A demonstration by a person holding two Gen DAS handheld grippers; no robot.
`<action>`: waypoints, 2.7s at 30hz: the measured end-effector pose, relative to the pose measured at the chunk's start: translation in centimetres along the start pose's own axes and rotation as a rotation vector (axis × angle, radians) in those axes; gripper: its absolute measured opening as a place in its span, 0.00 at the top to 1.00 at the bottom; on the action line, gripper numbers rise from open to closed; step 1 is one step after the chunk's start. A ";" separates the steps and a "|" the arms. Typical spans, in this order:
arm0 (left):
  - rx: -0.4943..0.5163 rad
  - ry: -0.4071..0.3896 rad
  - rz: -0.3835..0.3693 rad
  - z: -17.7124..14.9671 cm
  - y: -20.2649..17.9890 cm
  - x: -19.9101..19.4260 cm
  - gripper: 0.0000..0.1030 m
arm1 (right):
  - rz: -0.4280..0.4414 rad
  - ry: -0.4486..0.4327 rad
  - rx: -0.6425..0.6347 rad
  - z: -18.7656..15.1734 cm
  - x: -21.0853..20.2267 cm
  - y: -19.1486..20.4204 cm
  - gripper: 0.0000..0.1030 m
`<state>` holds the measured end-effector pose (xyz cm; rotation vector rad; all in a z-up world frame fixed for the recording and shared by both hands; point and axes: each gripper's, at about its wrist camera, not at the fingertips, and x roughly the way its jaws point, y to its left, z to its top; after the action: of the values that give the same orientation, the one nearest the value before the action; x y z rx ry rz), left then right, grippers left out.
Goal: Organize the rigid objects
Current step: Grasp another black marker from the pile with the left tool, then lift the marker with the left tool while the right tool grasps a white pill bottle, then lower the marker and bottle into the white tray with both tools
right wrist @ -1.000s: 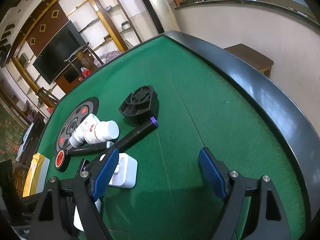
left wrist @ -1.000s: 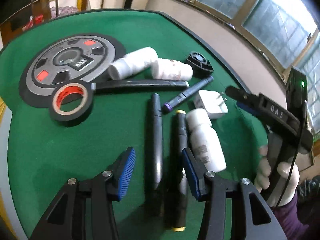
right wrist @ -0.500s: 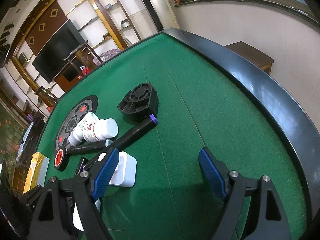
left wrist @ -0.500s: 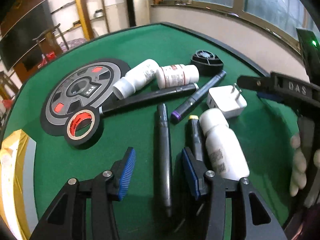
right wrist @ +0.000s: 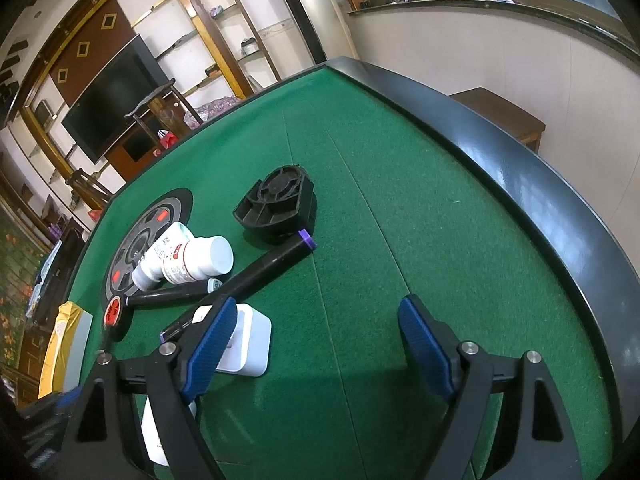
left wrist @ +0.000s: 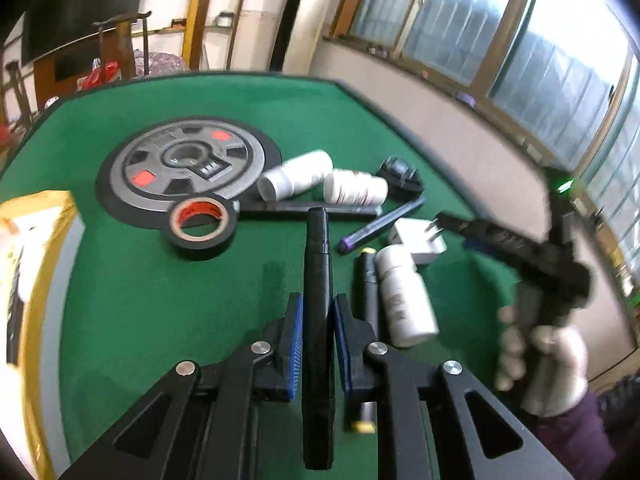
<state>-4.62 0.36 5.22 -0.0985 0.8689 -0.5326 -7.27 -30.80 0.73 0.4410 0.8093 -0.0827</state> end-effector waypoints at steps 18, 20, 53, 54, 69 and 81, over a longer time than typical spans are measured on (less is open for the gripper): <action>-0.056 -0.205 0.008 -3.4 3.5 -12.3 0.86 | 0.096 0.101 -0.247 -4.2 -2.5 9.9 0.32; -0.070 -0.203 0.012 -3.6 3.8 -12.5 0.86 | 0.082 0.114 -0.265 -4.5 -1.9 10.7 0.42; -0.286 -0.088 0.322 -1.2 22.5 -13.9 0.86 | 0.607 0.330 -0.182 -5.0 -2.3 23.7 0.66; -0.294 -0.073 0.323 -1.0 23.1 -13.2 0.86 | 0.613 0.347 -0.205 -5.5 -1.8 25.7 0.66; -0.307 0.069 0.364 0.6 26.7 -6.4 0.85 | 0.562 0.493 -0.371 -11.5 3.3 37.1 0.66; -0.370 -0.174 0.290 -1.8 25.3 -17.0 0.38 | 0.526 0.619 -0.471 -13.8 6.2 42.5 0.66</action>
<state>-4.61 30.67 8.56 -0.3460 0.7863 -0.0859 -2.29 14.01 2.86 0.2134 1.2509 0.7534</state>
